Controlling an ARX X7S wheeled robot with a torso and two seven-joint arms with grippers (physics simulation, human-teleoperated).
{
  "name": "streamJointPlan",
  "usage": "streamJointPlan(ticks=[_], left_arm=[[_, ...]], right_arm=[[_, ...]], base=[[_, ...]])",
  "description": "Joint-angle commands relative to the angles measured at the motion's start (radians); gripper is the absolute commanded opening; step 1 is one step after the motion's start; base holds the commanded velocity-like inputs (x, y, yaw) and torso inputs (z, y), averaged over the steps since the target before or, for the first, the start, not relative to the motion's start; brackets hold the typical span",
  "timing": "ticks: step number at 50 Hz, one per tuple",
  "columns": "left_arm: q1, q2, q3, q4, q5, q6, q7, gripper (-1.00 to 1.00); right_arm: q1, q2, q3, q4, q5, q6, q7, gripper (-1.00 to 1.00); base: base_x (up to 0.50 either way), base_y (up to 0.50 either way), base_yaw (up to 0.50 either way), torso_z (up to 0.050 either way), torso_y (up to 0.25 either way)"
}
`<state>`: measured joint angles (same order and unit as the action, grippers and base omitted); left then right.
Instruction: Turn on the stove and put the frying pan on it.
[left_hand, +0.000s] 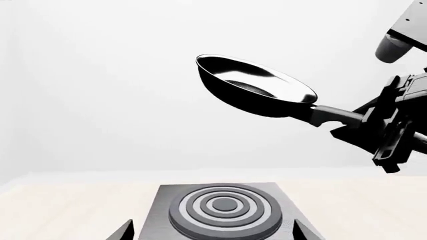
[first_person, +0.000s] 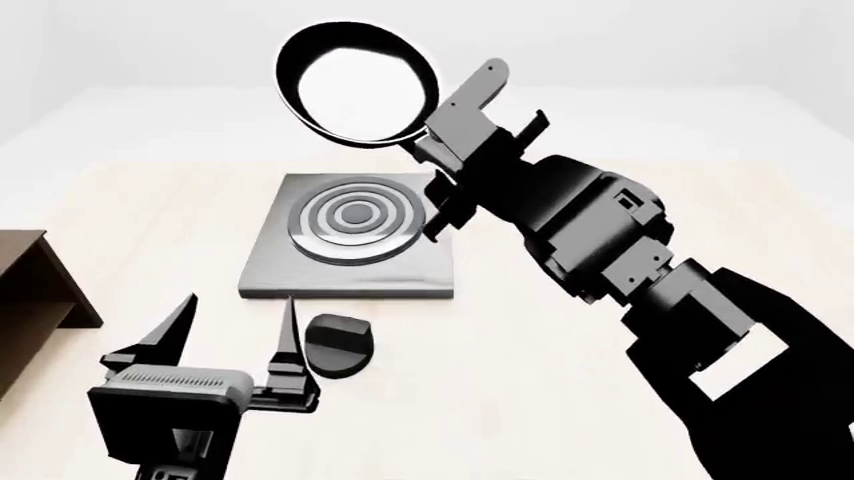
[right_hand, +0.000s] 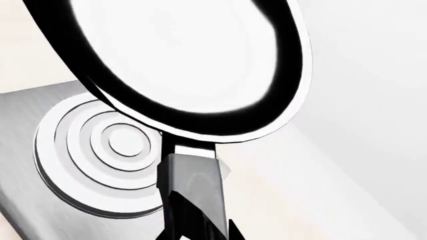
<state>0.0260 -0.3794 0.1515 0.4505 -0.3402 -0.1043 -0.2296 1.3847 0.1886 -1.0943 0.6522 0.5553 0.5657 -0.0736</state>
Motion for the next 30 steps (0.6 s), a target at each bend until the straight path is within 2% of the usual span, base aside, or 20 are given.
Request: streamJointPlan(ticks=[1, 21, 30], left_arm=[[0.008, -0.006, 0.004, 0.004, -0.007, 0.018, 0.011, 1.0], [0.012, -0.015, 0.01, 0.014, -0.004, 0.023, 0.009, 1.0], [0.012, -0.01, 0.008, 0.011, -0.014, 0.016, 0.0, 1.0]], right_arm=[[0.035, -0.044, 0.018, 0.025, -0.083, -0.028, 0.008, -1.0], [0.042, -0.048, 0.011, 0.01, -0.086, -0.023, 0.014, -1.0], [0.042, -0.059, 0.008, 0.013, -0.086, -0.023, 0.015, -1.0]], base=[[0.0, 0.0, 0.0, 0.0, -0.217], [0.0, 0.0, 0.0, 0.002, -0.25], [0.0, 0.0, 0.0, 0.0, -0.003]])
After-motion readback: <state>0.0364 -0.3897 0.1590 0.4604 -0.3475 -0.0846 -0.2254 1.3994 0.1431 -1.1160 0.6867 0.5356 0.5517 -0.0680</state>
